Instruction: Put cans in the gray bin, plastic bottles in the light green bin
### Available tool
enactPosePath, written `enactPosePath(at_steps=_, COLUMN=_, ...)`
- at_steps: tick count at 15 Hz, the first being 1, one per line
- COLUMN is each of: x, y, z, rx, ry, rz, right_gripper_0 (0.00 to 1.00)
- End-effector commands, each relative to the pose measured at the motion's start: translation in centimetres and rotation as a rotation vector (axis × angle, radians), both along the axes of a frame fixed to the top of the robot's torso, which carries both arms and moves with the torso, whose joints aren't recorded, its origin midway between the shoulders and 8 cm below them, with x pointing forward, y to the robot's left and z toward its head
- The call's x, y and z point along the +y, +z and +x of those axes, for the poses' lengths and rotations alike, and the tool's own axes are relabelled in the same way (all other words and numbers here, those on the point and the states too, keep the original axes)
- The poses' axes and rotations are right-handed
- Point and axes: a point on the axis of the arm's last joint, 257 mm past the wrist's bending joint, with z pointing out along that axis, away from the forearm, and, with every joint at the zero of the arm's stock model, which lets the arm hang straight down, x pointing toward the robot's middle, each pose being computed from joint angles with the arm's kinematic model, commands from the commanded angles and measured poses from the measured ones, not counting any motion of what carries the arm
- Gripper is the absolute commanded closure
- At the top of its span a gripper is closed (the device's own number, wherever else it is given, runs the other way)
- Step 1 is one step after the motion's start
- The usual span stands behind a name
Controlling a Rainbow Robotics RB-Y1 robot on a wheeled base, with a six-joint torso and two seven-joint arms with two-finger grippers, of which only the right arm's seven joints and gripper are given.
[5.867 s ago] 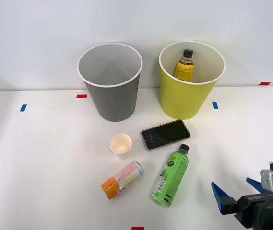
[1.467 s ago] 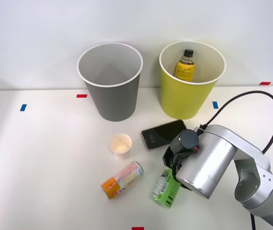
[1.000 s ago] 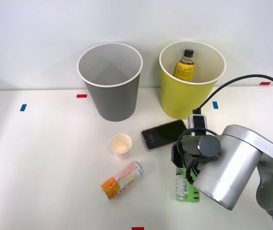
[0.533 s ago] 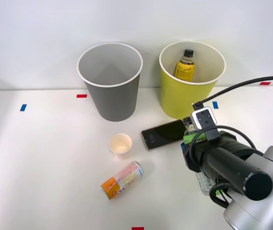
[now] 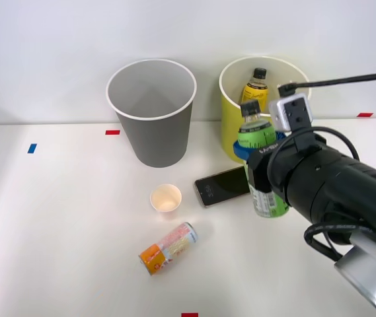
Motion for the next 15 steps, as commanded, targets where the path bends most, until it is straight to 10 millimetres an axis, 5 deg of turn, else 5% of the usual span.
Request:
enactPosePath(at_steps=1, x=1.8, y=6.1, z=0.4, rx=-0.15, ry=0.082, rz=0.164, right_gripper_0=1.0)
enactPosePath(at_steps=6, x=1.5, y=13.6, z=2.7, rx=-0.414, ry=0.155, rz=0.343, right_gripper_0=1.0)
enactPosePath(at_steps=9, x=-0.1, y=15.8, z=4.3, rx=-0.463, ry=0.124, rz=0.383, right_gripper_0=1.0)
enactPosePath(at_steps=15, x=-2.7, y=19.5, z=11.2, rx=-0.505, ry=0.028, rz=0.406, right_gripper_0=1.0)
